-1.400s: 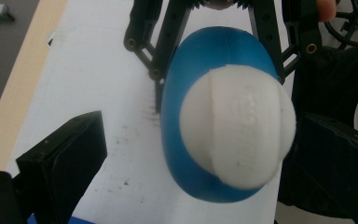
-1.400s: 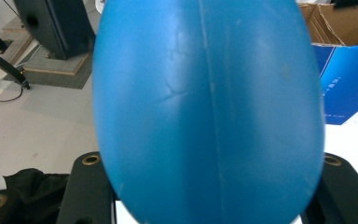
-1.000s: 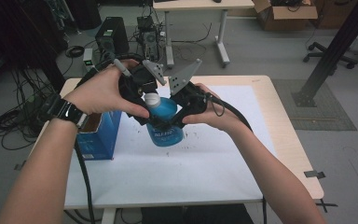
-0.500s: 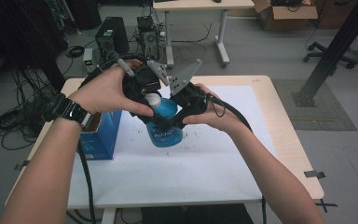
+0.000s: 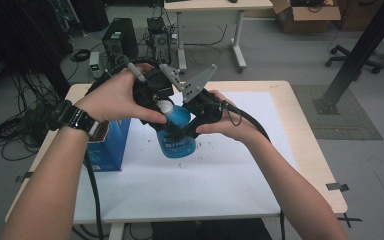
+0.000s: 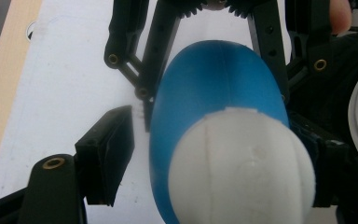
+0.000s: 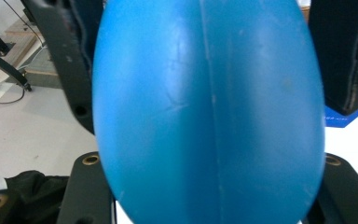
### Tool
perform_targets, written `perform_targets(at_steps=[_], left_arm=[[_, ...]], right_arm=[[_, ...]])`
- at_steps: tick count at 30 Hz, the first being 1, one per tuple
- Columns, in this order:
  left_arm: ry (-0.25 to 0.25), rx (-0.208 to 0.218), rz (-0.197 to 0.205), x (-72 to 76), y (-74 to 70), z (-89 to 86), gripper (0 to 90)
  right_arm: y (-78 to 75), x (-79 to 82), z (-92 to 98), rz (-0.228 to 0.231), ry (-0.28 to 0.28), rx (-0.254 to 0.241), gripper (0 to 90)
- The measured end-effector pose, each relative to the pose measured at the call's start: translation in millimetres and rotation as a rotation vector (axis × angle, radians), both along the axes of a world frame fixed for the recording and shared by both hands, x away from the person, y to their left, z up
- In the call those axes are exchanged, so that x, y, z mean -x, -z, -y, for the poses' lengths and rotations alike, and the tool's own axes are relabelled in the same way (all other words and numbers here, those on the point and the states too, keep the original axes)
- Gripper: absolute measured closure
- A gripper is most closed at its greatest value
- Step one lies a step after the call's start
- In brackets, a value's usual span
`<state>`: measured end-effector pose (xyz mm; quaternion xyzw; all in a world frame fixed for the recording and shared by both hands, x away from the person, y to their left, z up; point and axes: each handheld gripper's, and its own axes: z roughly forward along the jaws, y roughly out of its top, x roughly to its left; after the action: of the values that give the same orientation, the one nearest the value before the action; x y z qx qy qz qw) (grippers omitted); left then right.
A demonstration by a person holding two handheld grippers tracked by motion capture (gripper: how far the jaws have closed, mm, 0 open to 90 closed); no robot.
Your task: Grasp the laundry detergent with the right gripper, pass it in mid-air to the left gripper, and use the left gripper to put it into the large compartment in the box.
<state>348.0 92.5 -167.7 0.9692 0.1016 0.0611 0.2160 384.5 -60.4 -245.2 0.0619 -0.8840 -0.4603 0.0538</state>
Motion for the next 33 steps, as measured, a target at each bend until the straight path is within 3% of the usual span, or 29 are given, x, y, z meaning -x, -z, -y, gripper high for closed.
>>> perform_targets(at_steps=[20,33], left_arm=[[0.007,-0.004,-0.029,-0.8,-0.2,2.2,36.5],[-0.012,-0.025,-0.055,-3.6,-2.5,6.7,37.5]], right_arm=[[1.2,-1.1,2.6,0.001,0.015,-0.001,42.6],[2.1,-2.8,4.0,-0.015,0.013,-0.002,41.9]])
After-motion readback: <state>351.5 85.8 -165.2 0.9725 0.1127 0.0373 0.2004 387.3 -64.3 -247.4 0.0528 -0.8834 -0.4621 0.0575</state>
